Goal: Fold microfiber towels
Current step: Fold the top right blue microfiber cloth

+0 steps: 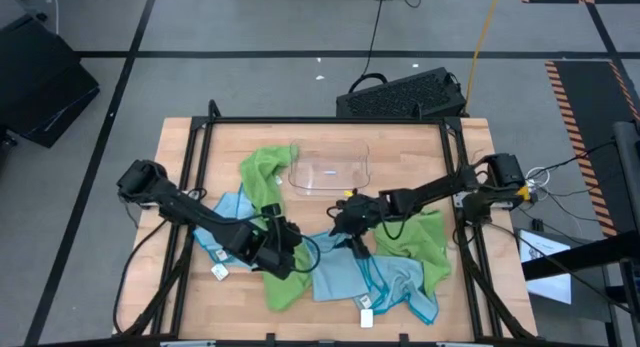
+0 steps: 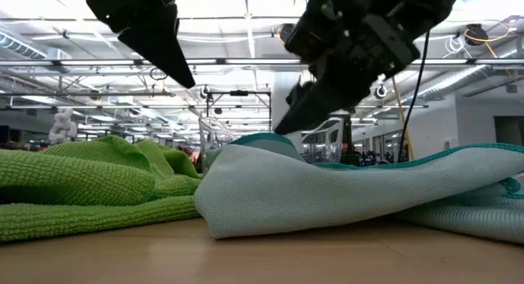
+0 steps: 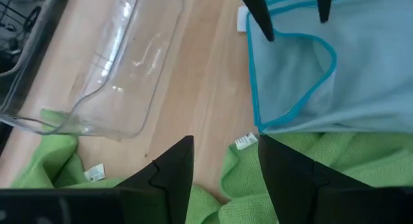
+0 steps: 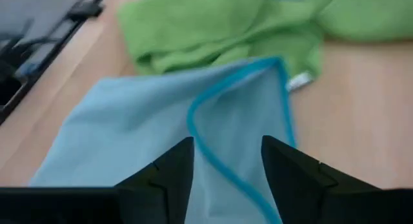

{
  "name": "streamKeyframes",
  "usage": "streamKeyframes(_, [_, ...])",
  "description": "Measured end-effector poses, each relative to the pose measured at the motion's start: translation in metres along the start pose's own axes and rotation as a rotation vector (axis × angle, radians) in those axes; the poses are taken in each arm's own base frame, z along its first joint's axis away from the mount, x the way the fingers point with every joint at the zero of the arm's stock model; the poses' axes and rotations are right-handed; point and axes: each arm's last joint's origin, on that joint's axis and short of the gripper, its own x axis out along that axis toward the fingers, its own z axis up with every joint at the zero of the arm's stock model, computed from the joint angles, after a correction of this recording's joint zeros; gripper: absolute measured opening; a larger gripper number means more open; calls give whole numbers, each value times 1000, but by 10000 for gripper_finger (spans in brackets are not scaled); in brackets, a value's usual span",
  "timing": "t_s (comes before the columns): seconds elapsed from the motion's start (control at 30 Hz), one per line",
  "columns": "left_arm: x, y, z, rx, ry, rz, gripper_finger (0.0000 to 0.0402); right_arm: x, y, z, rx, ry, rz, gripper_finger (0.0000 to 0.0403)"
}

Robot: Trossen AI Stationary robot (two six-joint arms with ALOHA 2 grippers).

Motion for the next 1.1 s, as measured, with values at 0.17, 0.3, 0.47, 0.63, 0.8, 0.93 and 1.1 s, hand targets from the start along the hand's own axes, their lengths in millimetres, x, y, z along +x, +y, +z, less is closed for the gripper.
streamKeyframes(0.17, [-3, -3, -2, 7, -20, 15, 177, 17, -11, -9, 10, -28, 118, 159])
streamKeyframes(0.3, [-6, -6, -3, 16, -35, 23, 177, 21, -17, -14, 24, -11, 116, 148])
streamKeyframes(0.47, [-7, -7, -3, 21, -49, 37, 177, 19, -21, -20, 1, 41, 129, 108])
streamKeyframes(0.63, [-6, -6, -1, 14, -75, 64, 177, 14, -26, -21, 21, 61, 113, 20])
streamKeyframes(0.8, [-3, -12, 6, 11, -146, -8, 177, 2, -27, -13, 26, 52, 38, 17])
streamKeyframes(0.93, [7, -20, 2, 45, -212, -96, 177, -13, -27, -9, 54, 74, -11, 18])
streamKeyframes(1.1, [25, -18, -12, -1, -236, -119, 177, -20, -24, -7, 105, 98, -11, 5])
